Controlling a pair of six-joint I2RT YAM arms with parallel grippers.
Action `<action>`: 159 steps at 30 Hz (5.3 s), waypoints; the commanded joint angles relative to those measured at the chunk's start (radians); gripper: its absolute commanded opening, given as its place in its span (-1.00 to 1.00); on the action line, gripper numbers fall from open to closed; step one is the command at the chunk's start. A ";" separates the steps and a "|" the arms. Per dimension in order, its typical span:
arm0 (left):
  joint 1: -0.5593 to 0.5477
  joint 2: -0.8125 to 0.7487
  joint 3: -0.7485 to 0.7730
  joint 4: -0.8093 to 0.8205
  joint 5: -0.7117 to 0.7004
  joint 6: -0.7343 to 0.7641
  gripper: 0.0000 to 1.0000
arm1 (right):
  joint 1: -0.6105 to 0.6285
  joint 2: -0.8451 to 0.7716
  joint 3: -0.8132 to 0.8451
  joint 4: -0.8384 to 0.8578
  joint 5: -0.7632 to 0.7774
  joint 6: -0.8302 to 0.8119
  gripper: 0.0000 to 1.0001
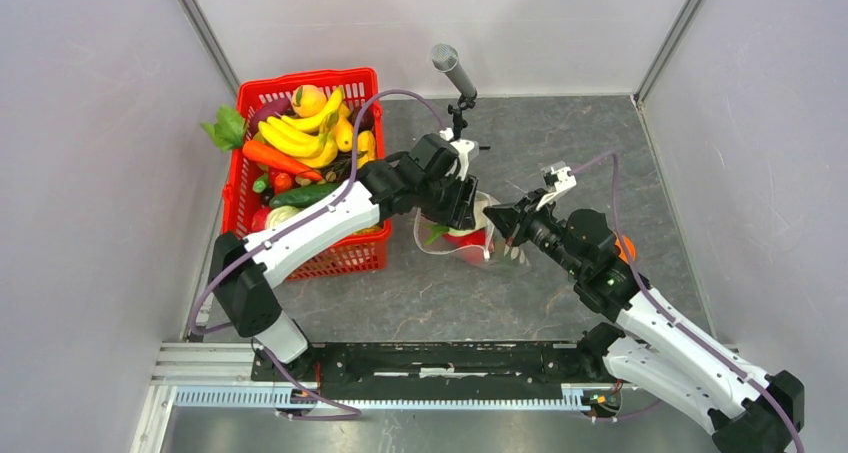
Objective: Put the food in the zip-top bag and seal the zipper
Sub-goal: Place the fake vegetable in the zipper food storage bag, then pick up the fake fruit from the bin, then place the fake fruit in the zipper food storage bag.
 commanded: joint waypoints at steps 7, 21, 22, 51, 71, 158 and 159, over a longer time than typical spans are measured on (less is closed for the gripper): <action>-0.011 0.045 -0.012 0.190 0.077 -0.101 0.09 | 0.006 -0.027 -0.003 0.064 0.019 0.012 -0.94; -0.011 -0.019 -0.018 0.231 0.208 -0.016 0.85 | 0.003 -0.120 -0.056 0.058 0.180 0.101 -0.96; -0.010 -0.039 -0.014 0.226 0.207 -0.004 0.88 | 0.003 -0.131 -0.050 0.048 0.196 0.103 -0.97; 0.224 -0.545 -0.229 -0.018 -0.554 0.088 0.87 | -0.003 -0.280 -0.117 0.023 0.320 0.009 -1.00; 0.390 -0.460 -0.290 -0.139 -0.461 0.124 0.56 | -0.003 -0.198 -0.088 0.018 0.295 0.006 -0.99; 0.071 -0.205 -0.105 -0.062 0.014 0.067 -0.54 | -0.004 -0.176 -0.097 0.172 0.063 -0.025 -0.97; 0.068 -0.185 -0.088 -0.070 0.007 0.066 -0.54 | -0.004 -0.170 -0.095 0.179 0.056 -0.029 -0.97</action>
